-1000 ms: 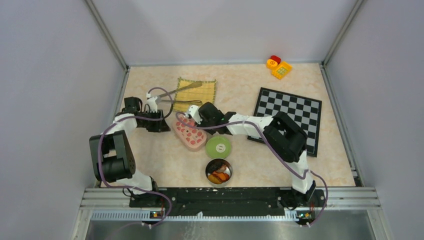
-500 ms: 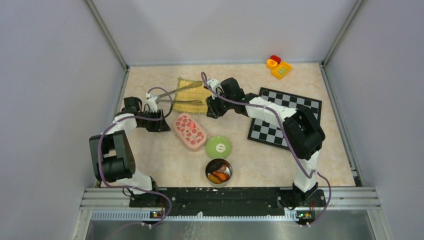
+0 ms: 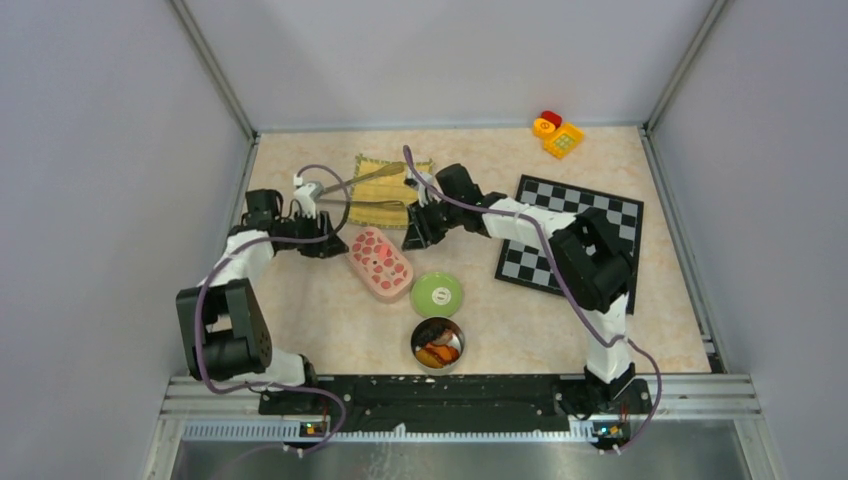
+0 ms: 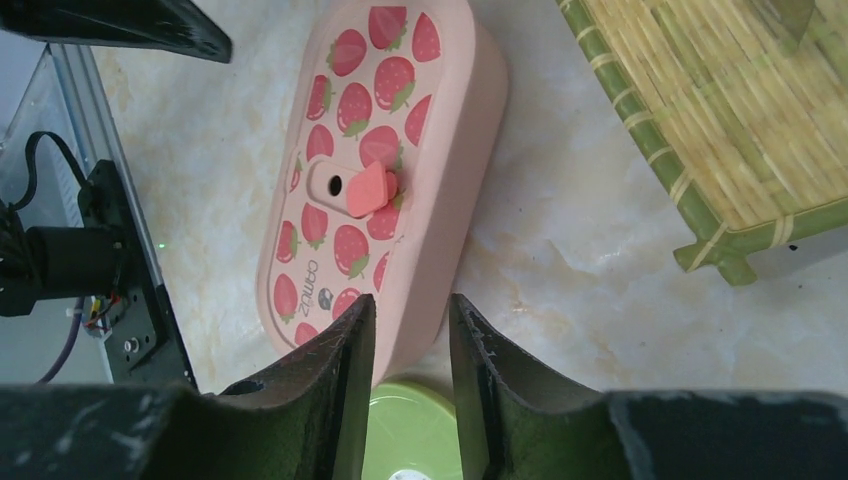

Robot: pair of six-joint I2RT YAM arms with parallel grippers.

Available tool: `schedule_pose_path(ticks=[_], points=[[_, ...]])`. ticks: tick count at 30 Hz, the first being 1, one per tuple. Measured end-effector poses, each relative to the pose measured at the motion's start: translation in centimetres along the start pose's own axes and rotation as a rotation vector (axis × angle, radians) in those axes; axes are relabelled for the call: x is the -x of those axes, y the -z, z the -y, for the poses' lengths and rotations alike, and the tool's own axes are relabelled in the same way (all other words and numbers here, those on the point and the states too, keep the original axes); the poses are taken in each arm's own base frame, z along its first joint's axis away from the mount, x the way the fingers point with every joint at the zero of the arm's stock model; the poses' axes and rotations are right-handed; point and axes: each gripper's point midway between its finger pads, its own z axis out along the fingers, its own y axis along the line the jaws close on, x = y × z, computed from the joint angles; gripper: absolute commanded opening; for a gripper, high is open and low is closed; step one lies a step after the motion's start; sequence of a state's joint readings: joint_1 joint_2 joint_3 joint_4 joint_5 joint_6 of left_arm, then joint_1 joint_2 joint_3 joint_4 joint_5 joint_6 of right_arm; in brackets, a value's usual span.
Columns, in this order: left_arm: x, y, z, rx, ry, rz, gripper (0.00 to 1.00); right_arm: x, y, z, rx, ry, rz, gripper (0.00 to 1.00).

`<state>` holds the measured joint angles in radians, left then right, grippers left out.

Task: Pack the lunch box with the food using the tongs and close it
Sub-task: Adjust the box lid on the packing box.

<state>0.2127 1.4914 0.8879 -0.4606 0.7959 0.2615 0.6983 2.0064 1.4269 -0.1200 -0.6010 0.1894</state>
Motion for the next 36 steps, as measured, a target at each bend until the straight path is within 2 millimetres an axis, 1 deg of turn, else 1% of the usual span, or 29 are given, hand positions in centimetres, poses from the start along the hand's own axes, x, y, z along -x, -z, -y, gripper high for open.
schedule_pose_path(ticks=[2,4,5,8,12,18,21,27,31,36], points=[[1.3,0.2,1.2,-0.007,-0.076,0.035,0.51,-0.5,-0.3,0.2,0.002,-0.014,-0.012,0.31],[2.3,-0.3,3.2,-0.032,-0.17,0.056,0.51,-1.0,-0.7,0.5,0.004,-0.028,-0.023,0.31],[2.6,-0.6,3.9,-0.045,-0.201,0.059,0.51,-1.2,-0.8,0.5,0.007,-0.033,-0.028,0.31],[2.7,-1.9,6.1,-0.091,-0.272,0.048,0.52,-1.4,-0.9,0.4,0.015,-0.046,-0.035,0.3],[2.6,-3.2,7.3,-0.106,-0.333,0.039,0.53,-1.4,-0.9,0.2,0.028,-0.053,-0.034,0.3],[2.1,-5.1,8.0,-0.105,-0.399,0.02,0.53,-1.9,-1.5,0.3,0.043,-0.077,-0.047,0.3],[1.7,-5.7,7.8,-0.092,-0.424,0.021,0.53,-2.4,-1.8,0.5,0.048,-0.092,-0.058,0.3],[0.4,-6.6,6.9,-0.058,-0.472,0.01,0.52,-2.4,-1.9,0.4,0.055,-0.099,-0.055,0.28],[0.7,-7.0,6.8,-0.046,-0.503,0.019,0.52,-2.4,-1.9,0.3,0.063,-0.101,-0.055,0.25],[0.9,-7.3,6.9,-0.04,-0.529,0.022,0.48,-2.3,-2.0,0.1,0.072,-0.103,-0.053,0.24]])
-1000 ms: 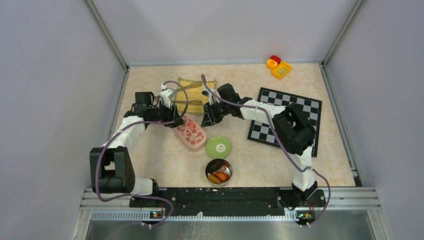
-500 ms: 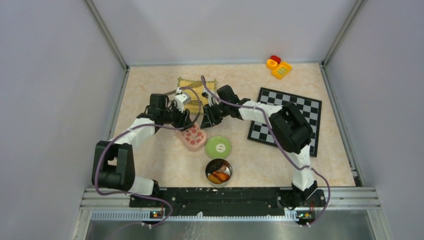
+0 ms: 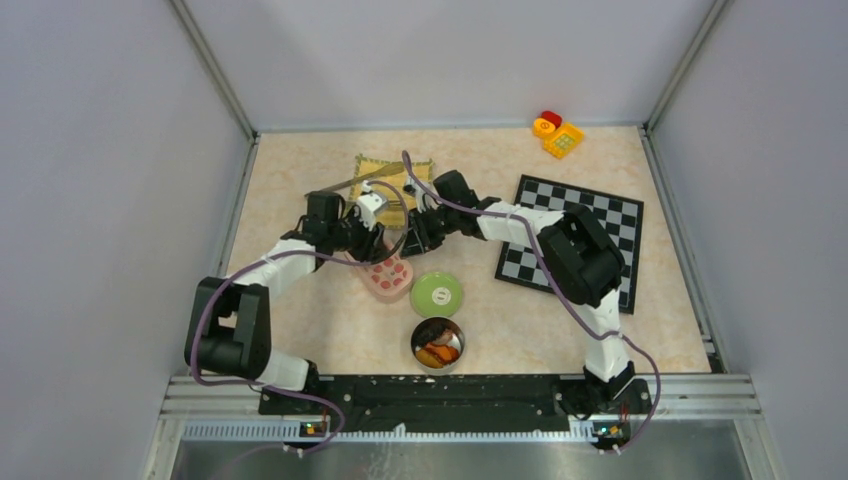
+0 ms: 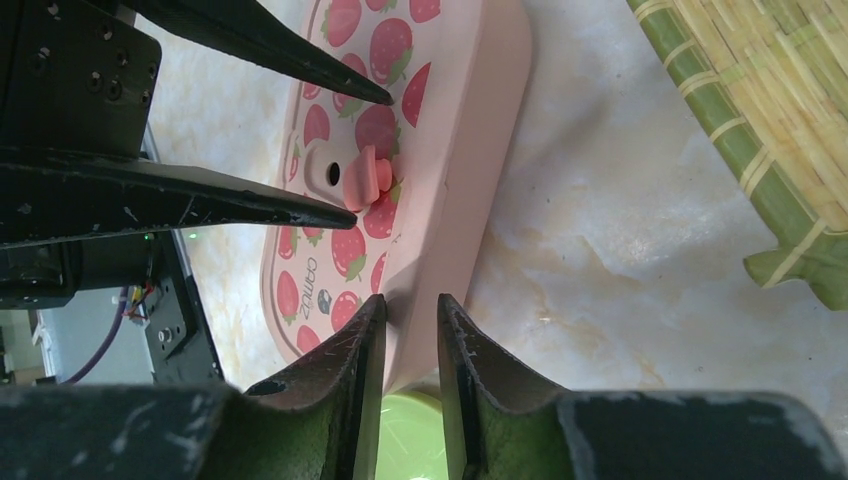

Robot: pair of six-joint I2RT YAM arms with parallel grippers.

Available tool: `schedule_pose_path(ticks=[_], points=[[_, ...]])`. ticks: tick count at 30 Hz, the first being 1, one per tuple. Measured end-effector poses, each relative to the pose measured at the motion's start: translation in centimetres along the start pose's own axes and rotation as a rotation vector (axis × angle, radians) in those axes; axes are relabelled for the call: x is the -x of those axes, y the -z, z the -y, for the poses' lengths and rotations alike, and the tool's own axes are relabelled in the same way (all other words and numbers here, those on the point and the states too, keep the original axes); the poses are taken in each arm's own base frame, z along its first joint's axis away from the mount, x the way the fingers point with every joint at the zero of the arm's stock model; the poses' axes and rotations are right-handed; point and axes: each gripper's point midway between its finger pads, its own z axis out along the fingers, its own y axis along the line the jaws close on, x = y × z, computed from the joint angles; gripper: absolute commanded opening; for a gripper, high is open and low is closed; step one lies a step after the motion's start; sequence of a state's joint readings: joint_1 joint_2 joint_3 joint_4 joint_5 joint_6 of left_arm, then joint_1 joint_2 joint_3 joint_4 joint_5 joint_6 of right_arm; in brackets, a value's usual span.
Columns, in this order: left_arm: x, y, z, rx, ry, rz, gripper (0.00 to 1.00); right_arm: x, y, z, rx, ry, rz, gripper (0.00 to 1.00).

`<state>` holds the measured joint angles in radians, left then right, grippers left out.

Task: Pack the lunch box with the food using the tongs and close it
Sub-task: Adjust the box lid on the packing box.

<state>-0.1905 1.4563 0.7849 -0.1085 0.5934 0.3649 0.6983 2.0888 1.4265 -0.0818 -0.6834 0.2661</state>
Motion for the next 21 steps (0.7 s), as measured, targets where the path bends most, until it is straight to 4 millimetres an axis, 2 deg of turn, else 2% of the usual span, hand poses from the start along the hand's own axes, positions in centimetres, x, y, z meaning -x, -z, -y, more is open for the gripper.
schedule_pose_path(ticks=[10,21], points=[[0.3,-0.8,0.7,0.015,-0.067,-0.017,0.39,0.0,-0.3,-0.1,0.018,-0.004,0.002,0.22],[0.4,-1.0,0.8,0.049,-0.118,-0.052,0.12,0.0,-0.4,-0.1,0.029,-0.011,0.003,0.21]])
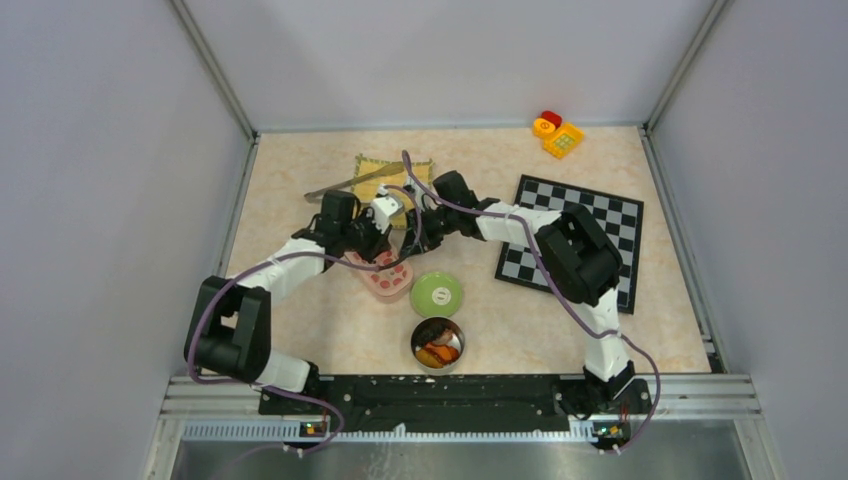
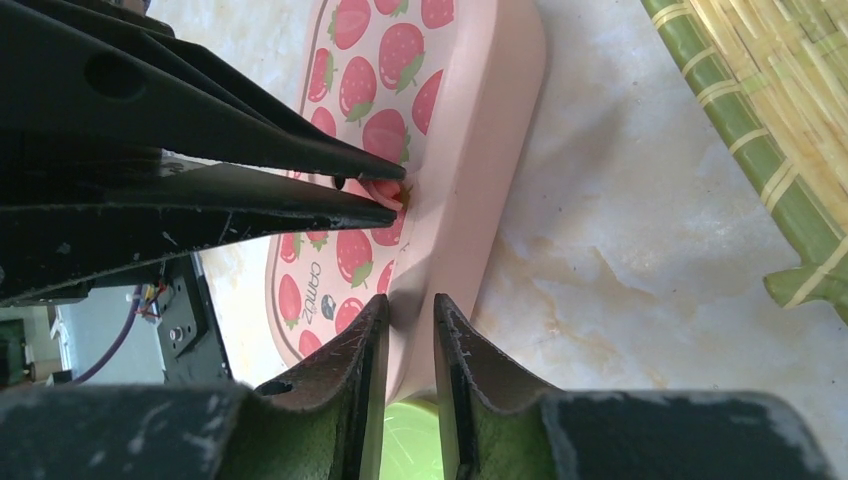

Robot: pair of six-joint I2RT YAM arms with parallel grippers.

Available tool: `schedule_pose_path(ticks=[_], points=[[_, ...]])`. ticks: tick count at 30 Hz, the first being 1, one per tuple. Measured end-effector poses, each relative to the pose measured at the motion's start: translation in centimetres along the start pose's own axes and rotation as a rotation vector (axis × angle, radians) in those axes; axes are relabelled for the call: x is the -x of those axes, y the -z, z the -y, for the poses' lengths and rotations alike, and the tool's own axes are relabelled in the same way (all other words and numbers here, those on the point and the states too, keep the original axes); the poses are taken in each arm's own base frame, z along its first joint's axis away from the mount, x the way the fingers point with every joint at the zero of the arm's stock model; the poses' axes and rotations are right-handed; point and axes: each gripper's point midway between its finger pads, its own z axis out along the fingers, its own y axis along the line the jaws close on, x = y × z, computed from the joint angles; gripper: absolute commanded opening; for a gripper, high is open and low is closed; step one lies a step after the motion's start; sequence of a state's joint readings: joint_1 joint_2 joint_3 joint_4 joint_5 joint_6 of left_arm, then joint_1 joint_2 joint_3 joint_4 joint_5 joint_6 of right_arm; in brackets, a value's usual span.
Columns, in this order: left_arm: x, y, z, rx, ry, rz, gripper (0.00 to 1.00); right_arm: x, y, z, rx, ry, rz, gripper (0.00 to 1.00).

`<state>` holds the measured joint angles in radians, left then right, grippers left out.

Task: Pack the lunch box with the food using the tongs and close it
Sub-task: Adjust the box lid on the packing box.

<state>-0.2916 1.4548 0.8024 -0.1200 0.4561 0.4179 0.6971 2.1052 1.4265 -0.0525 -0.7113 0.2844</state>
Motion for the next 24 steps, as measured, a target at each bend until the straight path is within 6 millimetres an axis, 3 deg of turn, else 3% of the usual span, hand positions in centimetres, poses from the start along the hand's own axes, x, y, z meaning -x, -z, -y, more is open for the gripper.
schedule_pose_path(ticks=[11,24], points=[[0.15,0.51,0.35,-0.016,0.017,-0.033,0.0,-0.1,-0.13,-0.06,0.011,0.0,-0.002,0.21],[0.14,0.96,0.71,-0.027,0.038,-0.059,0.0,-0.16,-0.26,-0.14,0.023,-0.002,-0.004,0.25]])
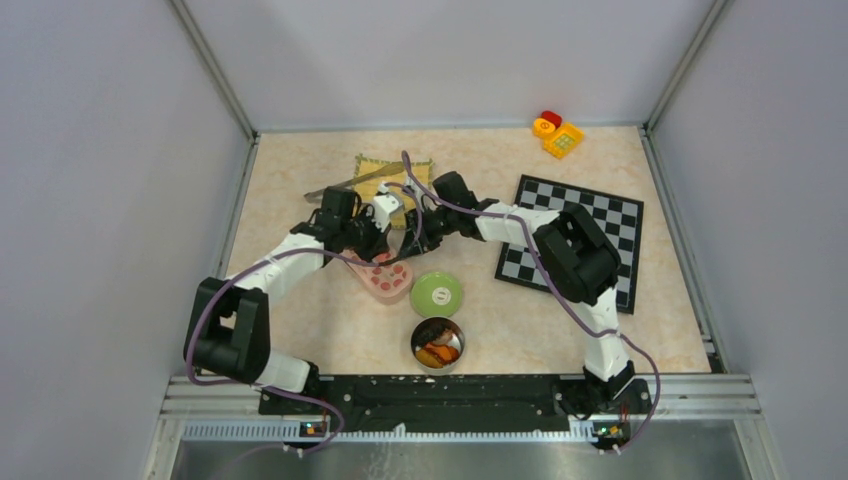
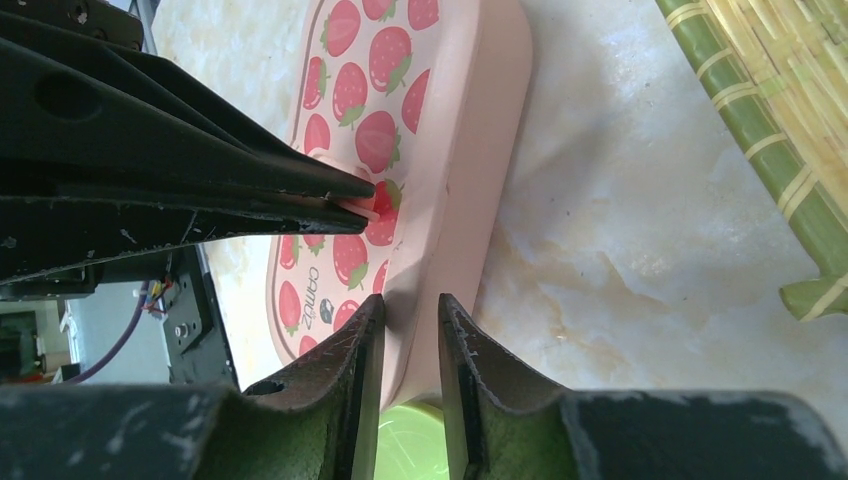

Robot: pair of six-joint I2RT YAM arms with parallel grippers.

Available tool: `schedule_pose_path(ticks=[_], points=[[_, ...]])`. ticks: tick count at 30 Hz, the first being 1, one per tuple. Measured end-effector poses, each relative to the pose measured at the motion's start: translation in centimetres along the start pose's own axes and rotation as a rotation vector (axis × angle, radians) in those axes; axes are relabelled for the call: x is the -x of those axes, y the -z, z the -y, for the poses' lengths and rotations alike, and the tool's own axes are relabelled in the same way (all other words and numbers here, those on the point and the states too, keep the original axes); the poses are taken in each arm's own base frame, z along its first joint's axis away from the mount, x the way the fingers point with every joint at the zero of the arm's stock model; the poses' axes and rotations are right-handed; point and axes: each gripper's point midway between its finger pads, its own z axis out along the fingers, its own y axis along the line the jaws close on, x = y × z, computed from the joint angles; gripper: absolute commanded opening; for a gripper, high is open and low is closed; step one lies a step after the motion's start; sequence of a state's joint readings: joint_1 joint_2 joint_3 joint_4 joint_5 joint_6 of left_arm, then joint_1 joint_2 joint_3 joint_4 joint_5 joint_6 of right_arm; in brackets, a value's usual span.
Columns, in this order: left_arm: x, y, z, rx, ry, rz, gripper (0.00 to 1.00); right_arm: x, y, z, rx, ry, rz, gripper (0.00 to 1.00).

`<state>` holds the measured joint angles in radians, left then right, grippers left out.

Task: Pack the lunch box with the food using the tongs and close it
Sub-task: Adjust the box lid on the packing box.

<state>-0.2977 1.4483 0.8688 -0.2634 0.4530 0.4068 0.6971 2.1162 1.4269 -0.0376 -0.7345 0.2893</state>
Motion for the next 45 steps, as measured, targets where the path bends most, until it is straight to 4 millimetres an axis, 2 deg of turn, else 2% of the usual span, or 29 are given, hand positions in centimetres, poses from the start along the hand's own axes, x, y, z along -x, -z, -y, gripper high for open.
schedule_pose_path(ticks=[23,24,27,30,34,35,38,41,43,45], points=[[-0.4,0.8,0.6,-0.015,0.039,-0.047,0.02,-0.2,-0.2,0.1,0.001,-0.002,-0.004,0.28],[-0.4,0.8,0.7,-0.016,0.039,-0.047,0.06,-0.2,-0.2,0.1,0.001,-0.002,-0.005,0.28],[-0.4,0.8,0.7,-0.015,0.05,-0.048,0.28,-0.2,-0.2,0.1,0.0,-0.002,-0.006,0.26],[-0.6,1.2,0.6,-0.026,0.09,-0.054,0.61,-0.2,-0.2,0.1,0.003,-0.003,-0.007,0.25],[-0.9,2.9,0.1,-0.06,0.103,-0.038,0.95,-0.1,-0.4,0.1,0.01,-0.002,-0.008,0.25],[-0.8,3.7,-0.3,-0.055,0.086,-0.025,0.98,-0.1,-0.3,0.1,0.011,-0.002,-0.009,0.25],[0.3,6.9,-1.8,-0.004,-0.034,0.053,0.99,-0.1,-0.4,0.1,0.012,0.0,-0.01,0.25],[1.3,10.0,-3.3,0.057,-0.259,0.102,0.99,-0.1,-0.4,0.0,0.014,0.004,-0.01,0.25],[1.4,10.5,-3.3,0.036,-0.405,0.096,0.99,-0.1,-0.4,0.0,0.015,0.005,-0.01,0.25],[1.1,10.0,-3.2,-0.01,-0.47,0.081,0.98,-0.1,-0.4,0.0,0.015,0.005,-0.01,0.26]])
